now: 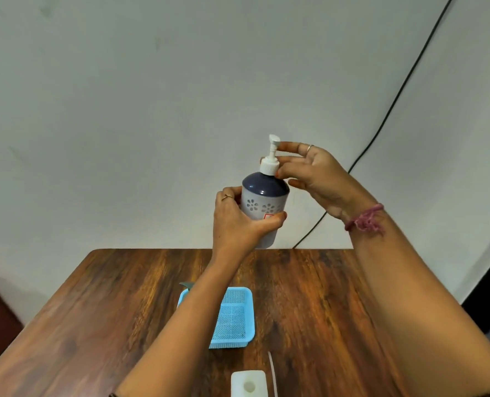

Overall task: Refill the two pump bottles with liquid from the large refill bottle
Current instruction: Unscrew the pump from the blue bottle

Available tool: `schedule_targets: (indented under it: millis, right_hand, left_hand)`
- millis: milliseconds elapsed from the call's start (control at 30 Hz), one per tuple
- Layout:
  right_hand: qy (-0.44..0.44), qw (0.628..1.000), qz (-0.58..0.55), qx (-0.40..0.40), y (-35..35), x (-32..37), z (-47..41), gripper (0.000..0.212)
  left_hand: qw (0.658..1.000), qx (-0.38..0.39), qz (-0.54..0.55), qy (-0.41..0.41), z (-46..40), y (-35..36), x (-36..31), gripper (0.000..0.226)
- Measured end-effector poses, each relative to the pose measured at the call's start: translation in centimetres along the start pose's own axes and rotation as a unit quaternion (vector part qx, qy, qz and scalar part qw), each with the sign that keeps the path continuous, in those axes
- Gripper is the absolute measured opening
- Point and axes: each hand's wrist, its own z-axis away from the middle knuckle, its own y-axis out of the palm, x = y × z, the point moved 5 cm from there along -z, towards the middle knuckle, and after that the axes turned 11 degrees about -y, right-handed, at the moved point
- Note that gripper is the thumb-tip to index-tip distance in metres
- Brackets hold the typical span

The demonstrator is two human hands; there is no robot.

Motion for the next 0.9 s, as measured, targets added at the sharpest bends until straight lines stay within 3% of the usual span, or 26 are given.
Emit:
schedule_targets:
  millis: [133, 200, 300, 400, 500, 633, 833, 900]
  right_hand:
    - [-0.011, 0.998, 0.046, -0.030, 0.3, -0.2, 0.0, 0.067]
    - [-0.023, 0.997, 0.052, -0.055, 0.4, -0.2, 0.1, 0.063]
    - [-0.019, 0.999, 0.001, -0.031, -0.1, -0.3, 0.0, 0.050]
    - [-0.014, 1.000, 0.001, -0.009, 0.1, -0.1, 0.0, 0.055]
    - [-0.025, 0.998, 0.046, -0.041, 0.7, 0.0, -0.1, 0.060]
    - [-0.017, 1.000, 0.010, -0.022, 0.6, 0.1, -0.3, 0.045]
    - [-0.007, 0.997, 0.082, -0.010, 1.3, -0.3, -0.4, 0.067]
    - [-0.015, 0.996, 0.085, -0.035, 0.8, -0.1, -0.4, 0.060]
  left_hand:
    - [1.000, 0.000, -0.001, 0.000, -0.2, 0.4, -0.2, 0.070]
    - [1.000, 0.001, 0.001, 0.001, -0.2, 0.5, -0.2, 0.072]
    - [1.000, -0.002, 0.005, 0.000, -0.2, 0.6, -0.2, 0.075]
    - [1.000, -0.002, 0.008, 0.002, -0.1, 0.5, -0.2, 0.076]
    - [1.000, 0.001, 0.002, 0.006, 0.0, 0.6, -0.2, 0.073]
    - [1.000, -0.002, -0.005, 0.002, 0.0, 0.5, 0.1, 0.074]
    - [1.000, -0.005, -0.008, -0.002, 0.1, 0.3, 0.7, 0.077]
    - [1.000, -0.005, -0.012, -0.002, 0.1, 0.2, 0.8, 0.077]
